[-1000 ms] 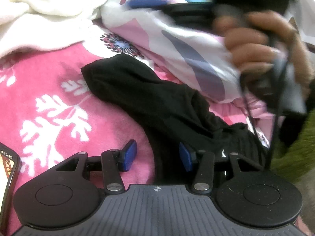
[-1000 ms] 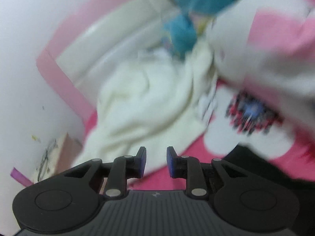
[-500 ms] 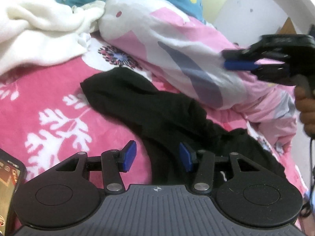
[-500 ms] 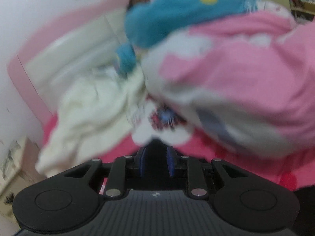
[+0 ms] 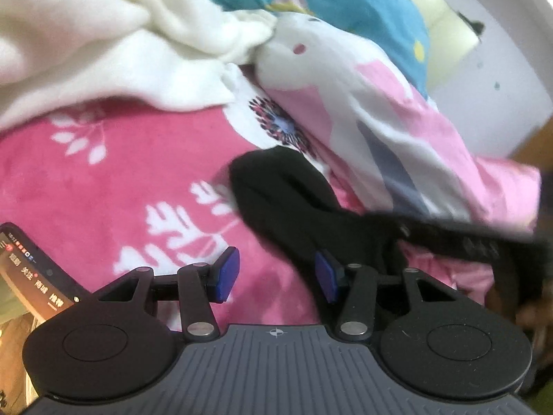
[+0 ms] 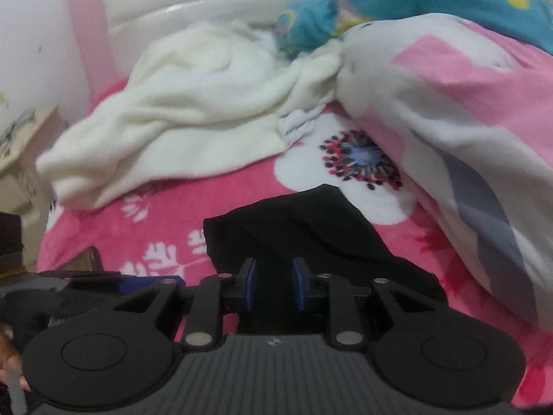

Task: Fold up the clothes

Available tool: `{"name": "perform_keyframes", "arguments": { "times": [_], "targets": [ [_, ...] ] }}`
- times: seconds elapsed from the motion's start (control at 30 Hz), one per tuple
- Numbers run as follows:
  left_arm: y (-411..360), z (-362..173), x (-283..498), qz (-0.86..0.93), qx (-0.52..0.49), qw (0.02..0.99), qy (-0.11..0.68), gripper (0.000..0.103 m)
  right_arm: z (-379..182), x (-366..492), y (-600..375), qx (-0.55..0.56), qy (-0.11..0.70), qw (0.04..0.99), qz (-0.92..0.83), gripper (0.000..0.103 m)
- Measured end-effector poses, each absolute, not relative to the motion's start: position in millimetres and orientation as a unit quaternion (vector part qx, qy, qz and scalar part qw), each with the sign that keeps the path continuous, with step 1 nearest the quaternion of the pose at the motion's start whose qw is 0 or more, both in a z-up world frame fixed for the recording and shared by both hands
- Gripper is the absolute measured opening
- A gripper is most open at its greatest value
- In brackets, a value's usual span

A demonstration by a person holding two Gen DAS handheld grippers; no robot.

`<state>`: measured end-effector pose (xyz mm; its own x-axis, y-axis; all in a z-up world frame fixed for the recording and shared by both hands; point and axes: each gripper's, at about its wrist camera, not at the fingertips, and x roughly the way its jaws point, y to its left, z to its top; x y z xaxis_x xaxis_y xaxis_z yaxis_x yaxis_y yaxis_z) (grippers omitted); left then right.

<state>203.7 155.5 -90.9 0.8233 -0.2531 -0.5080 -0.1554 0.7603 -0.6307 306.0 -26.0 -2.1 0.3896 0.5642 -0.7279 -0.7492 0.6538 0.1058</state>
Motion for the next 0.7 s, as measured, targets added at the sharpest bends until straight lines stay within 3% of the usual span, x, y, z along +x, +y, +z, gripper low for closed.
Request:
{"name": "perform_keyframes", "arguments": {
  "times": [0.17,0.43,0.7],
  "targets": [
    [160,-98,227,-0.048,-0.393,0.867,0.302,0.048,1,278,-54,-0.099,0.373,0.838,0.385,0.025],
    [175,-84,260,-0.048,-0.412,0.853,0.316,0.048,-9,239,-22,-0.219,0.308,0.828,0.414,0.024],
    [187,-86,260,-0.061,-0.432,0.86,0.266,0.048,-44,246,29,-0.343,0.248,0.799,0.427,0.023]
  ]
}}
